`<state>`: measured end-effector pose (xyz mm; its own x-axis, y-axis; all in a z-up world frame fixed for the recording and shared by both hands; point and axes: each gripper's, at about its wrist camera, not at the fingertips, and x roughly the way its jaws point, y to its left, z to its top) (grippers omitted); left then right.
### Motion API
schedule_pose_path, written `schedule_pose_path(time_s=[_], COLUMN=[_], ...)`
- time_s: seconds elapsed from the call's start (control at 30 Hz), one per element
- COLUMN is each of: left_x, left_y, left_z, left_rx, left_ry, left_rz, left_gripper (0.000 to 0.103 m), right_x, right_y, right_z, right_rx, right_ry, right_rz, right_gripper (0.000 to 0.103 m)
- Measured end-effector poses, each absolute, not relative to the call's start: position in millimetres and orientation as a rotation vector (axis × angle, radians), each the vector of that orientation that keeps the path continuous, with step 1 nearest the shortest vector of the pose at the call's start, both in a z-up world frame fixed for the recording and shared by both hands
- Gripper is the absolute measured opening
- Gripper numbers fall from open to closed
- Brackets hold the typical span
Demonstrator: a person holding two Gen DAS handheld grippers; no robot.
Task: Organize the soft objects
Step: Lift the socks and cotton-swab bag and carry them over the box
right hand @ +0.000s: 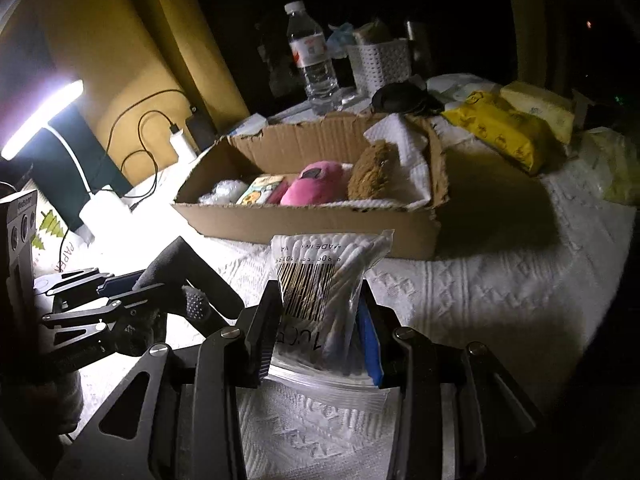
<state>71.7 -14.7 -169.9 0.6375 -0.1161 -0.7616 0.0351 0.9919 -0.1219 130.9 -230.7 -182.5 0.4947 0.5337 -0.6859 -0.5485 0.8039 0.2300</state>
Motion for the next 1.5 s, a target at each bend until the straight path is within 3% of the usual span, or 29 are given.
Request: schedule_pose_path(time_s=[0.9, 1.5], left_x=[118.6, 176.2], left_y=[-1.6, 23.8], left_z=[-108.3, -110.1], left_rx=[-0.09, -0.105], left_ry=[0.739, 0.702], left_rz=[-0.07, -0.048], left_gripper=[0.025, 0.025], right_x=[161.9, 204.0], right_y=[-228.3, -197.3], right_z=[-133.6, -130.9], right_rx=[-0.022, -0.031], right_ry=[0.725, 0.717], right_rz=[0.67, 0.692], right_gripper=[0.039, 0.039])
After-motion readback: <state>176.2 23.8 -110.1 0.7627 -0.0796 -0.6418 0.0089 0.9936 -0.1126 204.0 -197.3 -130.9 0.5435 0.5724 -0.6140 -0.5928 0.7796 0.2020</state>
